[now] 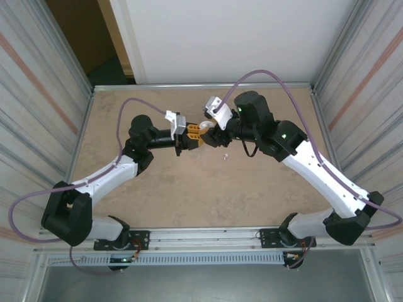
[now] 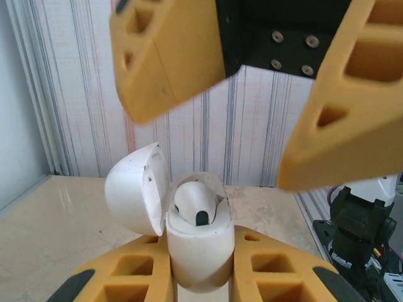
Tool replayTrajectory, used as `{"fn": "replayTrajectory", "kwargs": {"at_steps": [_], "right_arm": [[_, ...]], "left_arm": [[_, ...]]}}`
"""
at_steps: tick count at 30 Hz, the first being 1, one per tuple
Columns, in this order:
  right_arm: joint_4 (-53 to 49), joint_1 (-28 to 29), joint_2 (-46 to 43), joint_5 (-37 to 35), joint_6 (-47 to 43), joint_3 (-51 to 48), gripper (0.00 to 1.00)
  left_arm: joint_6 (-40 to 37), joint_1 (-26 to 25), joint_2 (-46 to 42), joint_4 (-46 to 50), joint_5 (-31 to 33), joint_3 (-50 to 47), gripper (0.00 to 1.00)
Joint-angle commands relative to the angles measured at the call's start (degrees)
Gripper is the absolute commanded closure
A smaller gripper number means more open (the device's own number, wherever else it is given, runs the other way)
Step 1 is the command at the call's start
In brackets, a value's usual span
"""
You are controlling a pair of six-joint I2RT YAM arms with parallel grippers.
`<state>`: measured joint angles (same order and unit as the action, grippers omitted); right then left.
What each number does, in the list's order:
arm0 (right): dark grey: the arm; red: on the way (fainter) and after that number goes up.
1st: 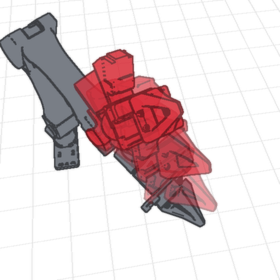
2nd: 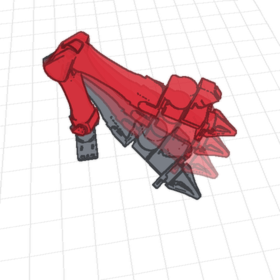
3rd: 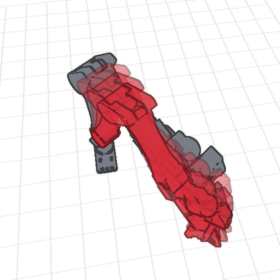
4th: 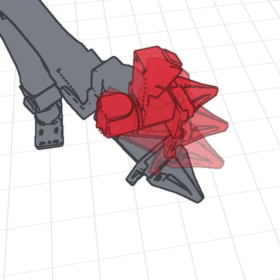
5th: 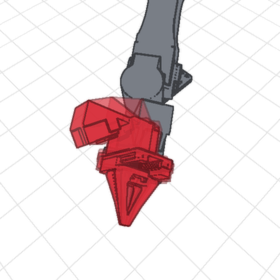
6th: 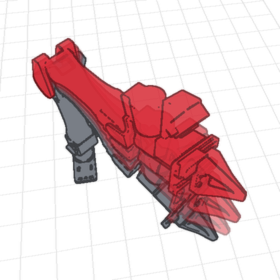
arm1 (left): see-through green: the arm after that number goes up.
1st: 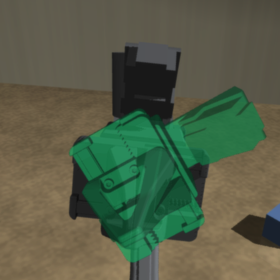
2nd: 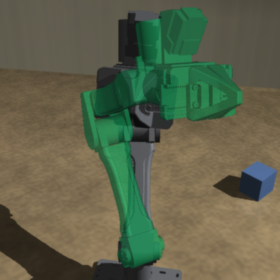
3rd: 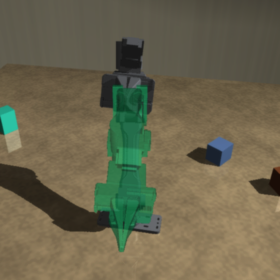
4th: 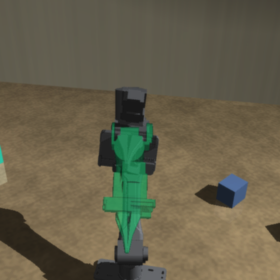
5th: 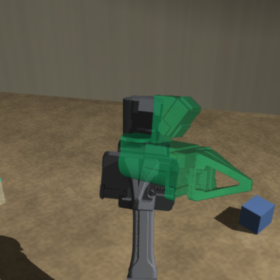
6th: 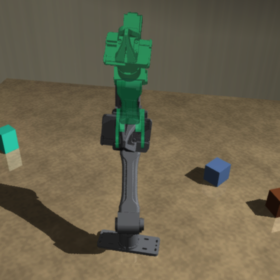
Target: Insert wireless bluetooth earbuds into charging case
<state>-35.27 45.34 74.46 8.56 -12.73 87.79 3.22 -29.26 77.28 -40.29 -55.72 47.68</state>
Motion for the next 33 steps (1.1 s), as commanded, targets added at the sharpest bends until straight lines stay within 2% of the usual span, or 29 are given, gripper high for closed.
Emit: {"fn": "replayTrajectory", "kwargs": {"at_steps": [1,5,12,19,23,27,33], "right_arm": [[3.2,-0.7,-3.6,-1.8,3.3,-1.6,0.39],[5.2,-3.1,-6.1,-1.2,6.7,-4.5,0.30],[10.4,-11.0,-11.1,3.9,14.5,-11.6,0.19],[12.2,-17.5,-14.8,4.4,20.7,-18.2,0.13],[14.4,-20.8,-17.2,2.6,24.2,-22.8,0.00],[16.0,-24.8,-19.6,4.4,28.4,-26.9,0.01],[15.9,-30.8,-19.3,11.5,33.9,-30.2,0.01]], "left_arm": [[-0.3,-0.1,-0.3,-0.1,0.2,1.5,1.00],[-0.4,0.2,-0.4,-0.2,1.2,1.1,1.00],[1.3,1.5,-1.1,-2.5,3.5,-0.6,1.00],[0.7,2.0,-2.9,-1.7,4.9,-1.4,1.00],[0.4,1.9,-3.5,-1.8,5.2,-1.8,1.00],[0.2,2.0,-4.1,-2.1,5.3,-2.1,1.00],[0.5,1.9,-4.4,-2.9,5.0,-2.4,1.00]]}}
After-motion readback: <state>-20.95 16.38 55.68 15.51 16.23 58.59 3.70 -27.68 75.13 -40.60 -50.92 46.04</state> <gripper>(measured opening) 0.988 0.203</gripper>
